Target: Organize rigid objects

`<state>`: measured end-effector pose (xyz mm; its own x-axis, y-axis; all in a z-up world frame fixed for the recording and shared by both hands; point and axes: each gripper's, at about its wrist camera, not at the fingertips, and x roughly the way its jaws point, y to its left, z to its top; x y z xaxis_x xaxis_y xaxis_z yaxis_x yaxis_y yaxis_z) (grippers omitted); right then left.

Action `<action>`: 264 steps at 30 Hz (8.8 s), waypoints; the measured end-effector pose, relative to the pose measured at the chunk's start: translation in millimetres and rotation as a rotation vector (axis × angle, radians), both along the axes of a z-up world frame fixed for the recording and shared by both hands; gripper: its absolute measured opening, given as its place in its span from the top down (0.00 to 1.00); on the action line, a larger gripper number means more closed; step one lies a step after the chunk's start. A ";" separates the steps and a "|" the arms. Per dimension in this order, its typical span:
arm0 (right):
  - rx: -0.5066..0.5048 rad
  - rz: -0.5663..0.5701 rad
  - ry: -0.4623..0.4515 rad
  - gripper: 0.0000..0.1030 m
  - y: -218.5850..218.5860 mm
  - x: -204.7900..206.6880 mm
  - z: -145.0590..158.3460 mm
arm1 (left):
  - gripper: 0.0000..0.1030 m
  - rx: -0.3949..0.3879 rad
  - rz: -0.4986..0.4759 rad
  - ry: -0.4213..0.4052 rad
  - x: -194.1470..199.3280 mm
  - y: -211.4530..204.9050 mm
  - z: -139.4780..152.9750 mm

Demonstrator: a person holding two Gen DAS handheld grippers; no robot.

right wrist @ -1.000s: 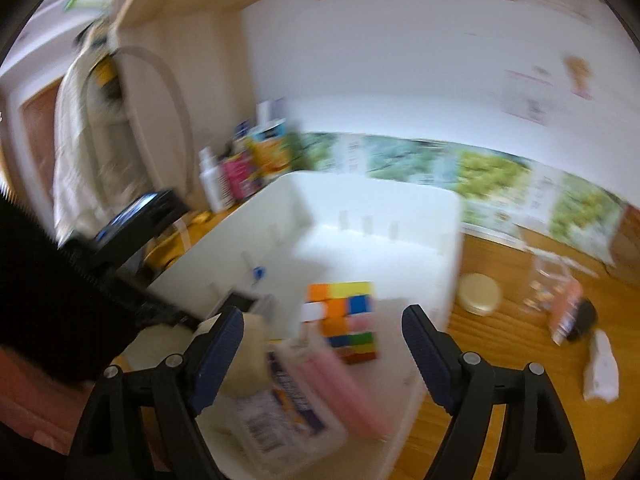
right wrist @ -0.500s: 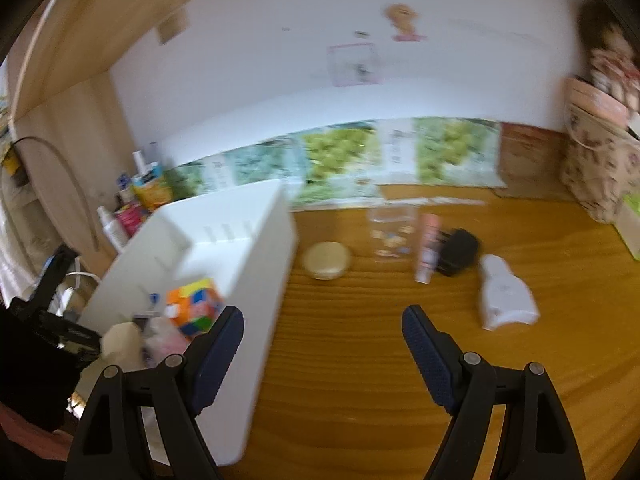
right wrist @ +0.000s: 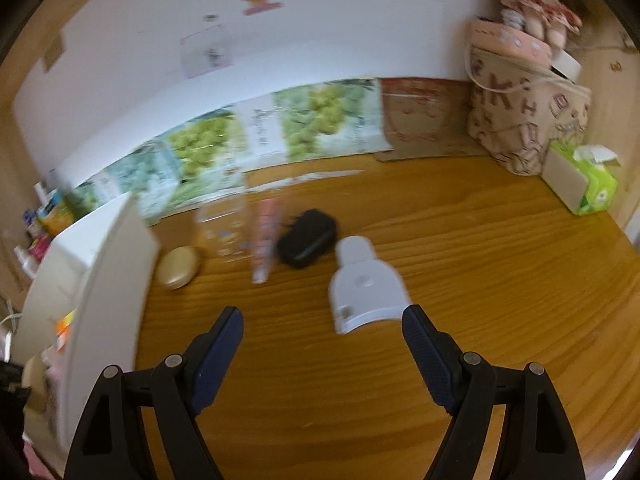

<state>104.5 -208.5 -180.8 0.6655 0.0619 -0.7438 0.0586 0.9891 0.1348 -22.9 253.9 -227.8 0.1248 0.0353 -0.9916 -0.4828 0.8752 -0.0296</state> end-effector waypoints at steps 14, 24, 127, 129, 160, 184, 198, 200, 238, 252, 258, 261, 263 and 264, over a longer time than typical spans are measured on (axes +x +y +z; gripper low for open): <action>-0.011 -0.036 0.100 0.20 -29.2 47.6 -38.0 | 0.80 0.015 0.065 -0.001 7.6 -2.8 3.2; -0.034 0.007 0.135 0.29 -21.5 59.7 -48.3 | 0.78 0.015 0.079 0.012 11.3 -1.1 2.9; -0.101 0.009 0.317 0.47 29.3 14.0 -41.0 | 0.88 0.042 -0.195 0.051 61.1 -27.7 -9.1; -0.095 0.015 0.320 0.47 31.2 13.0 -41.1 | 0.88 0.041 -0.197 0.050 60.8 -27.7 -9.0; 0.121 0.031 0.101 0.47 69.0 -30.2 38.2 | 0.88 0.037 -0.440 0.061 71.5 -52.1 -12.8; 0.106 0.540 -0.064 0.47 203.2 -36.0 70.1 | 0.90 0.026 -0.519 0.075 72.9 -59.7 -18.0; 0.106 0.664 -0.066 0.47 213.0 -20.1 65.1 | 0.90 0.040 -0.436 0.079 67.3 -55.7 -19.1; 0.114 0.661 -0.068 0.44 209.5 -16.7 63.9 | 0.90 0.031 -0.413 0.076 64.7 -52.3 -19.1; 0.029 0.163 -0.115 0.22 89.5 73.6 -7.1 | 0.83 0.154 -0.314 0.173 79.5 -75.5 -27.3; -0.016 0.140 -0.112 0.22 89.1 97.7 -3.6 | 0.82 0.167 -0.302 0.148 71.8 -80.4 -25.6; -0.048 0.142 -0.107 0.22 94.3 109.1 -9.2 | 0.82 0.171 -0.290 0.131 64.6 -78.8 -22.0; -0.065 0.136 -0.104 0.23 98.1 112.0 -9.4 | 0.82 0.171 -0.281 0.125 61.4 -77.8 -20.1; -0.081 0.128 -0.101 0.31 99.8 112.8 -9.1 | 0.82 0.172 -0.279 0.120 59.3 -76.8 -19.1; -0.087 0.130 -0.100 0.38 100.2 112.7 -9.1 | 0.82 0.173 -0.277 0.117 58.1 -76.8 -18.3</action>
